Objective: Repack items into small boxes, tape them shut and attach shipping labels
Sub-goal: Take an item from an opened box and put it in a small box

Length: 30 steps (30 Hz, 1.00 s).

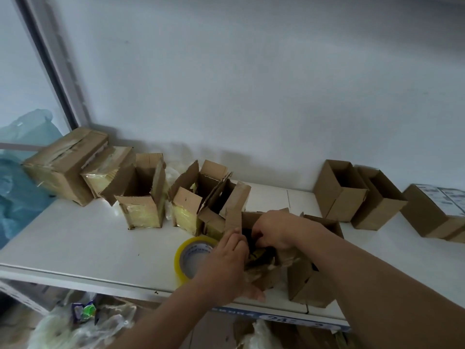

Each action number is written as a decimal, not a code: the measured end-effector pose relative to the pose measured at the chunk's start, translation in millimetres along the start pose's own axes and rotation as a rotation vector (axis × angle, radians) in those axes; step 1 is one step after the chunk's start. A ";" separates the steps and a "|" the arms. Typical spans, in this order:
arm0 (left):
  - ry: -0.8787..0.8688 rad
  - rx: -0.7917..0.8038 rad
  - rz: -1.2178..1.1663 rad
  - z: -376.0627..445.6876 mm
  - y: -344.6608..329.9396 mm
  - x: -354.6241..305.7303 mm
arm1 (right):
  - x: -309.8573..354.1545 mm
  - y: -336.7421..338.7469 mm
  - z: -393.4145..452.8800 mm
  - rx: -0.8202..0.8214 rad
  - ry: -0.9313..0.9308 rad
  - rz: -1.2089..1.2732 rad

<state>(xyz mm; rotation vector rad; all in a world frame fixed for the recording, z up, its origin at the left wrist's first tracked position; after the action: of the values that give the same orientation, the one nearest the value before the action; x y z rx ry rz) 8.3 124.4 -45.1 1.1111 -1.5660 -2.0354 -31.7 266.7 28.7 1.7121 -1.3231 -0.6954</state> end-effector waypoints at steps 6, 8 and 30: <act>-0.011 0.049 -0.093 -0.1 2.2 7.8 | 4.9 -21.8 12.6 0.114 0.032 -0.176; -0.016 0.057 -0.085 0.9 1.9 8.0 | 2.2 -25.6 16.4 0.116 0.039 -0.207; -0.020 -0.007 0.023 1.5 11.5 -2.4 | -4.0 22.7 -15.6 -0.040 0.142 0.040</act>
<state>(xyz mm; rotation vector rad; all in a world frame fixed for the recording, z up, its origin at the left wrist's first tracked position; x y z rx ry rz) 6.6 123.1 -33.5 1.0679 -1.5726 -2.0417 -31.1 272.9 55.8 1.6670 -1.2330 -0.5628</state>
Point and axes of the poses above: each hand's wrist, its own z-axis towards the middle knuckle, its own y-axis out of the back of the hand, x = y × z, the point moved 3 cm from there along z, towards the middle knuckle, and after that the axes turned 4 degrees about z, right-handed, at the moved point
